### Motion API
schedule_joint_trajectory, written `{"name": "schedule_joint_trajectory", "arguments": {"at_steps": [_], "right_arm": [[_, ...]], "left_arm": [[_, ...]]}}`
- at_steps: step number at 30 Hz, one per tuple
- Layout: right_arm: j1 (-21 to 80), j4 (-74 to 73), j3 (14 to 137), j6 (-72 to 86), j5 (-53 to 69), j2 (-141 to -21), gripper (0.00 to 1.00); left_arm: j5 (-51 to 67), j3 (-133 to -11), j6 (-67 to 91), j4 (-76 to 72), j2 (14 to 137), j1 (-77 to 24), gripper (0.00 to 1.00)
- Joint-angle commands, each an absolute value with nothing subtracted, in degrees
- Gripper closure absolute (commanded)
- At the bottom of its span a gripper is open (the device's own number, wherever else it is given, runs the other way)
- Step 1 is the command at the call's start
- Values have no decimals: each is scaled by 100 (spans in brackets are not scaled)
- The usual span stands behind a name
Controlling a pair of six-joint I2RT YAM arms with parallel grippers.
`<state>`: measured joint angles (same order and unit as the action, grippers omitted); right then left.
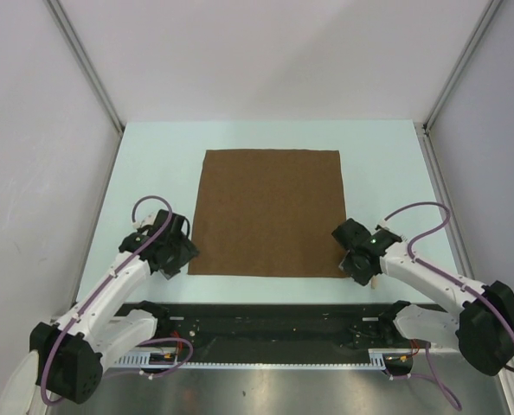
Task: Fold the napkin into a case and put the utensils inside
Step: Flatten out the crumpled napkin at the center of the board, then pick up the flattened napkin from the center of the board.
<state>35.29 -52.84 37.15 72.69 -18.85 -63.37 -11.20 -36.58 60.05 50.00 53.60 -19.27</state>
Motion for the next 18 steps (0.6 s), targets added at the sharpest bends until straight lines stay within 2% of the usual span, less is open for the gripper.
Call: {"name": "schedule_joint_trajectory", "arguments": {"at_steps": [1,8,11,12,18], "right_arm": [[3691,-5151,3779,7796,-2153,-6644,57],[3735,-4887,3674,7963,-2197,-7022,57],[3735,-4816,3648,8006,-2259,-7180,62],[3727,-4790,3630,8033,-2294,-7268,63],[3718,-4457,3419,7840,-2320,-7427,72]], "left_arm": [[-1099,-3604,6126,4878,5370,-1916,33],[-1178,-3612,6143,4939,5423,-1916,28],[-1160,-3595,6152,4887,5449,-1916,25],[-1151,-3595,6074,4852,5475,-1916,12],[-1108,-3692,5739,4931,5783,-1916,9]]}}
